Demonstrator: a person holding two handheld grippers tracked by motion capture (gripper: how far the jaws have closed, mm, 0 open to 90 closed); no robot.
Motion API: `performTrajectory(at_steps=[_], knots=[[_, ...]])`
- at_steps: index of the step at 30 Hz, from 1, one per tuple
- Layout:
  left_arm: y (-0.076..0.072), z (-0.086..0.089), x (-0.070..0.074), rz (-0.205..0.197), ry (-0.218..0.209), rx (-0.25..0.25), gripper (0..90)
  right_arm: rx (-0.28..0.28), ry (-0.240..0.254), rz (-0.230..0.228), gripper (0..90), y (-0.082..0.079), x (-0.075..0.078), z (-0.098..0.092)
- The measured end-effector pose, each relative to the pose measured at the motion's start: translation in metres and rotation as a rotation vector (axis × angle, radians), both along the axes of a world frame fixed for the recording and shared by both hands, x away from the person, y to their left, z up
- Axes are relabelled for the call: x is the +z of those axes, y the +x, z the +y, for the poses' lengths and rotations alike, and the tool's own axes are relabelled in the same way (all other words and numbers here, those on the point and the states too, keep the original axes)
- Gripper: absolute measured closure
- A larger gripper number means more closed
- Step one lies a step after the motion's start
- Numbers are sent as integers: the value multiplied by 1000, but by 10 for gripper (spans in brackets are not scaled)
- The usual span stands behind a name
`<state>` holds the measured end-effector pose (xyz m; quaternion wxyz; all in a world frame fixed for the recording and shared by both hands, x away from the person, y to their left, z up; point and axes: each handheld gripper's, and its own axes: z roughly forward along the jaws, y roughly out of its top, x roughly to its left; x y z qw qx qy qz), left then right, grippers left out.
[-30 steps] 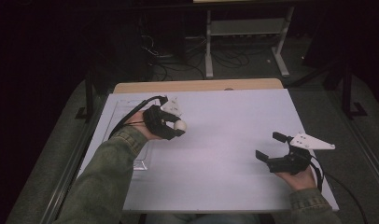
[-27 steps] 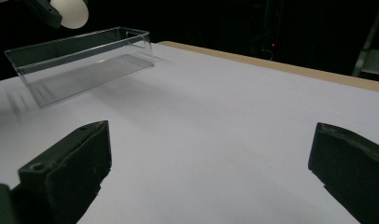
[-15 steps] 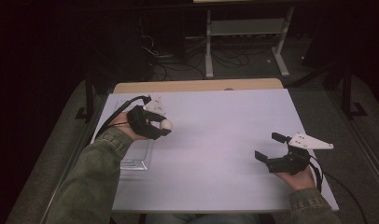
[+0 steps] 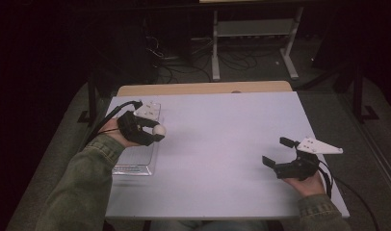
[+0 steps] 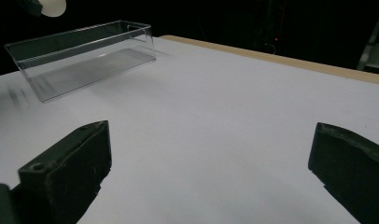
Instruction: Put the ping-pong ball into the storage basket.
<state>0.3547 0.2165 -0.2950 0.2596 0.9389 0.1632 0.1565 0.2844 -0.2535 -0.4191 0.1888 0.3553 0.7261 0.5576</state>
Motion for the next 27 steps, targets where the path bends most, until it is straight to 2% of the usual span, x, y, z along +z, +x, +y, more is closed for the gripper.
performTrajectory(at_steps=[21,27], knots=[[-7,28,-1,13,40,41,507,6,-5,-1,0,0,0,1],[-9,37,0,6,54,51,507,6,-8,-1,0,1,-1,1]])
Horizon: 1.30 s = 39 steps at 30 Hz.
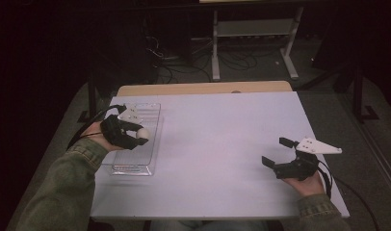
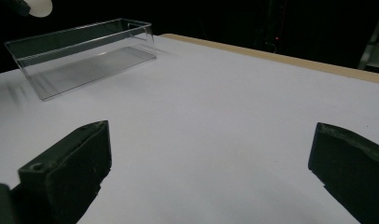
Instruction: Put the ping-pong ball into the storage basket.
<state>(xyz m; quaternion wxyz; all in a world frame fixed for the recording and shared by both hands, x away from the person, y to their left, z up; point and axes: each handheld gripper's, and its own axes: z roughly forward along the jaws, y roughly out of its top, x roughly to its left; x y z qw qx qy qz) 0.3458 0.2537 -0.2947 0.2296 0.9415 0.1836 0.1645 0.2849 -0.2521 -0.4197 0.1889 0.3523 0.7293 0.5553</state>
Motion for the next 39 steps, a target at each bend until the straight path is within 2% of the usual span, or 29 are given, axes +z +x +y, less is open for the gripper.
performTrajectory(at_steps=[4,21,39], knots=[[-2,4,1,-2,0,1,507,0,-1,1,0,0,0,0],[-3,5,-13,18,14,-2,507,-2,-5,5,0,0,-1,1],[-1,4,-34,53,24,8,506,10,-6,6,0,0,-1,2]])
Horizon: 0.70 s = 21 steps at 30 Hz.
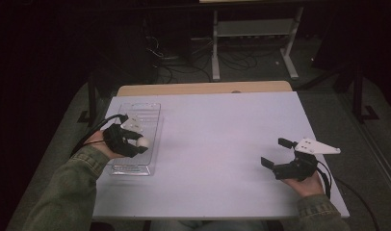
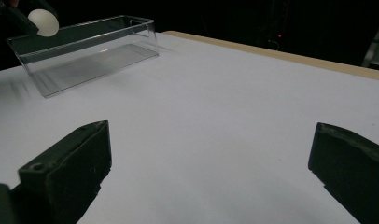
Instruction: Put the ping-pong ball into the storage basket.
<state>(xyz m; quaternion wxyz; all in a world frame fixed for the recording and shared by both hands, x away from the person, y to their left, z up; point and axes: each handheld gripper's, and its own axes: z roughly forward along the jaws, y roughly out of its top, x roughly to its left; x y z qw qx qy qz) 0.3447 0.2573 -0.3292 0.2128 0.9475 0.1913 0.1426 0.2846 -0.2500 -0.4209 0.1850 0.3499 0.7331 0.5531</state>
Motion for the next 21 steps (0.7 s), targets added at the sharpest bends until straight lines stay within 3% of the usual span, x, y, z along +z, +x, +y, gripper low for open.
performTrajectory(at_steps=[21], knots=[[0,5,-28,42,3,22,506,2,-4,5,0,0,0,0]])
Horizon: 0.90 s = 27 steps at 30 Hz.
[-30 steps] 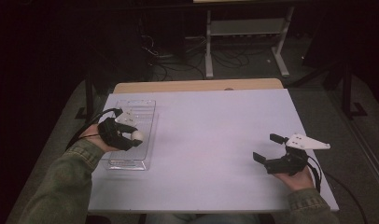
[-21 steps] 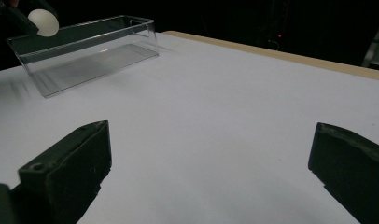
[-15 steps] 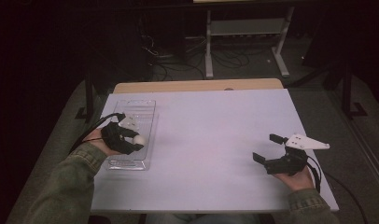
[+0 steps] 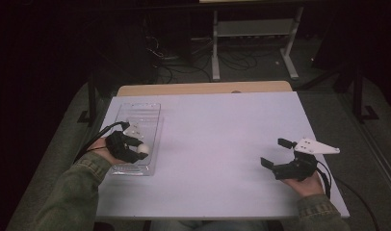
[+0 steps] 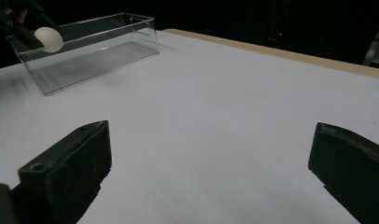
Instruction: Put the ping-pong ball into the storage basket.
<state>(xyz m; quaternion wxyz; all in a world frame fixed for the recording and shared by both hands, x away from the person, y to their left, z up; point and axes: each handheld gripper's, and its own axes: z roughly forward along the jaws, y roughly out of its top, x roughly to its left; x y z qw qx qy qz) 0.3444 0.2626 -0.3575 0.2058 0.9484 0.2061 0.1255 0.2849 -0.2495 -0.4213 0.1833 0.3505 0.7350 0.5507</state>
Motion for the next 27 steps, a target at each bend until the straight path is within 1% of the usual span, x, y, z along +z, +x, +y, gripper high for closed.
performTrajectory(at_steps=[6,10,17,22,26,27], knots=[[1,1,-7,11,-2,8,506,2,-1,-1,0,0,0,0],[1,1,-10,18,2,4,506,2,-1,0,0,0,0,0],[2,1,-14,25,3,8,506,2,-3,1,0,0,0,0],[2,0,-15,30,12,10,503,3,-6,3,0,0,0,0],[3,0,-15,37,1,12,493,1,-2,2,0,0,0,0],[4,0,-15,42,0,13,476,0,-2,2,0,0,0,-1]])
